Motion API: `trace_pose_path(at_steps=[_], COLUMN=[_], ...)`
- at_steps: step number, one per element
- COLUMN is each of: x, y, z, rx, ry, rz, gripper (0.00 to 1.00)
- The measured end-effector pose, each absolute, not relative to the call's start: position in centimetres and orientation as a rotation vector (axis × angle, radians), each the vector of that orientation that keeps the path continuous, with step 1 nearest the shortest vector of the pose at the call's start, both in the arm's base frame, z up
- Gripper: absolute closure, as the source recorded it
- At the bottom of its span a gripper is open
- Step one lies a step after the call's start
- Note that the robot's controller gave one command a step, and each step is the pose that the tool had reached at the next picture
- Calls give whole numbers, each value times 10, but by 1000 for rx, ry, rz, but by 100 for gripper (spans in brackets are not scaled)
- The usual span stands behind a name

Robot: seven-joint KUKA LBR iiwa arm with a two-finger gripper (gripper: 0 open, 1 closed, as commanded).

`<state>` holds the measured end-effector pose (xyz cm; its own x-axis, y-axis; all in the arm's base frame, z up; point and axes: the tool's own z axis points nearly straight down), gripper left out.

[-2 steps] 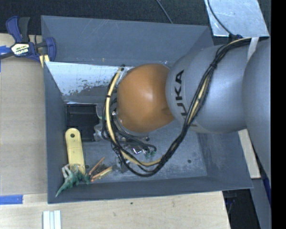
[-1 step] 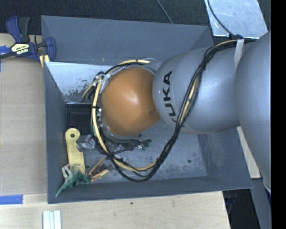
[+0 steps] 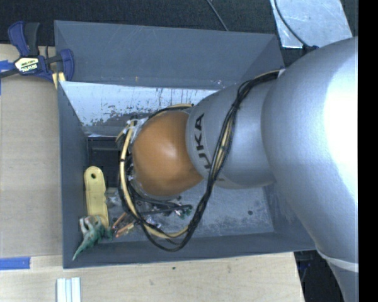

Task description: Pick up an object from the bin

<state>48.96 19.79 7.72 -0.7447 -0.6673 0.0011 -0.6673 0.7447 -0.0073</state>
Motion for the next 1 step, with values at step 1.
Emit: trace_pose_path(at_steps=[1], x=[491], y=[202], z=[77], rx=[-1641], ry=[2654], rz=[-6], gripper=[100])
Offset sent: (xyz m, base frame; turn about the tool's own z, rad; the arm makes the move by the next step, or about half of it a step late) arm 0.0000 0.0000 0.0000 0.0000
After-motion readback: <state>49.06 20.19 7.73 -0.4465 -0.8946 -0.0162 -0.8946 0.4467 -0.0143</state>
